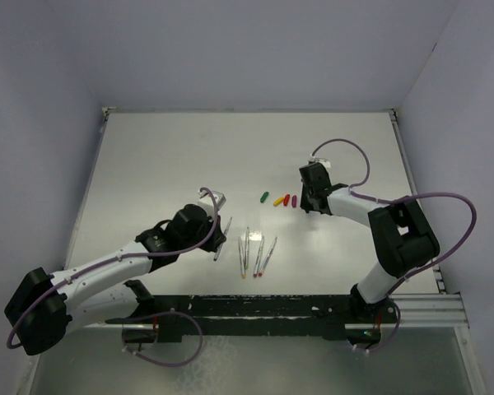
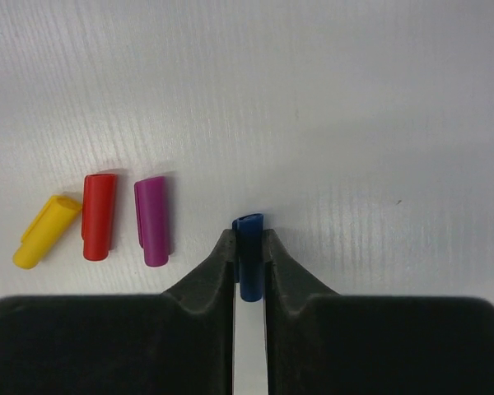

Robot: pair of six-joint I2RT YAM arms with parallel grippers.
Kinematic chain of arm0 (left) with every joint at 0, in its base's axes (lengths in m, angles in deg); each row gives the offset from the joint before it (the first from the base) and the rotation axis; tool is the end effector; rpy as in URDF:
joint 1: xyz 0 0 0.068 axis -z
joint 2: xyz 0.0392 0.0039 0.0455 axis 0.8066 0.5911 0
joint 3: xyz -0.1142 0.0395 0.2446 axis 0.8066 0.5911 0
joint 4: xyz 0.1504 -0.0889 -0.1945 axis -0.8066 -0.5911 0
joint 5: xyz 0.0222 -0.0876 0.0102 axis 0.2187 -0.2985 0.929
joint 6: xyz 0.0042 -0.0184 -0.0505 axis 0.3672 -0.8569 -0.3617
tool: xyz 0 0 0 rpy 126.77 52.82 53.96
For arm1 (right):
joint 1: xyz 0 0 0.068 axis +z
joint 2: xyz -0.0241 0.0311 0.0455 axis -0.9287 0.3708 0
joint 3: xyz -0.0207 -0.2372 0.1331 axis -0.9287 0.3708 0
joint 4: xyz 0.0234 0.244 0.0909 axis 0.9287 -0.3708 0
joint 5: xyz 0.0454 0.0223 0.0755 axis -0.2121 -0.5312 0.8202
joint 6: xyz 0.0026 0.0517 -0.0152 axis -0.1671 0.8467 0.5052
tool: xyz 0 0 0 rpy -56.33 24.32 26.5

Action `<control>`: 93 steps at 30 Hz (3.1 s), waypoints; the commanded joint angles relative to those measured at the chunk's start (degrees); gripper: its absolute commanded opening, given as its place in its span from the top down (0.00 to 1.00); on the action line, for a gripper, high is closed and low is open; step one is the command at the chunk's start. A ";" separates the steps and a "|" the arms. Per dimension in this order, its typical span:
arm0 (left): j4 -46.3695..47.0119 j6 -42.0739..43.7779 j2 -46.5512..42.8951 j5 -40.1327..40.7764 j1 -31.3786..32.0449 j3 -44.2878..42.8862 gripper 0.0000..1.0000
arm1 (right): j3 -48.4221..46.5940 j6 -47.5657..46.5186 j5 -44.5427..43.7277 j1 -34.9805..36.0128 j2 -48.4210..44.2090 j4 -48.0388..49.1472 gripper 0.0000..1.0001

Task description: Insert the pens into the pen caps

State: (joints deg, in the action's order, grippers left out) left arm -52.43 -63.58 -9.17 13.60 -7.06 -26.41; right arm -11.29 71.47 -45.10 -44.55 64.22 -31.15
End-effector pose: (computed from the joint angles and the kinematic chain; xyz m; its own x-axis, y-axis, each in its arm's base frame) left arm 0.1464 -0.1540 0.2060 -0.7089 0.0791 -0.7009 0.4359 0.8304 -0.3471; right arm 0.3024 0.1212 0.1619 -0.7093 0.1802 -0.6815 0.1431 0.9835 0.1111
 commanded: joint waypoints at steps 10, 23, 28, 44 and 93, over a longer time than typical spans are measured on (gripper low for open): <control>2.38 -0.67 -1.29 0.46 0.38 0.36 1.00 | 3.11 -0.75 2.13 0.28 -2.79 -0.73 1.00; 11.44 1.11 -3.95 -5.66 1.23 -0.05 1.00 | 10.02 -5.04 12.43 0.25 -35.30 11.66 1.00; 19.06 -0.01 -3.96 -8.31 3.28 0.39 1.00 | 14.35 -2.33 17.14 0.28 -44.17 17.93 1.00; 44.96 -3.08 5.75 -5.67 13.13 -0.72 1.00 | 27.72 13.84 27.99 0.31 -48.76 56.95 1.00; 51.66 -0.32 15.04 0.03 13.16 -6.75 1.00 | 34.14 22.77 36.59 1.08 -41.61 76.52 1.00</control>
State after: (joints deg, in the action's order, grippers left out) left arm -4.74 -64.37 5.62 12.92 5.94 -30.72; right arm 22.35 93.72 -8.89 -43.96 22.61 40.65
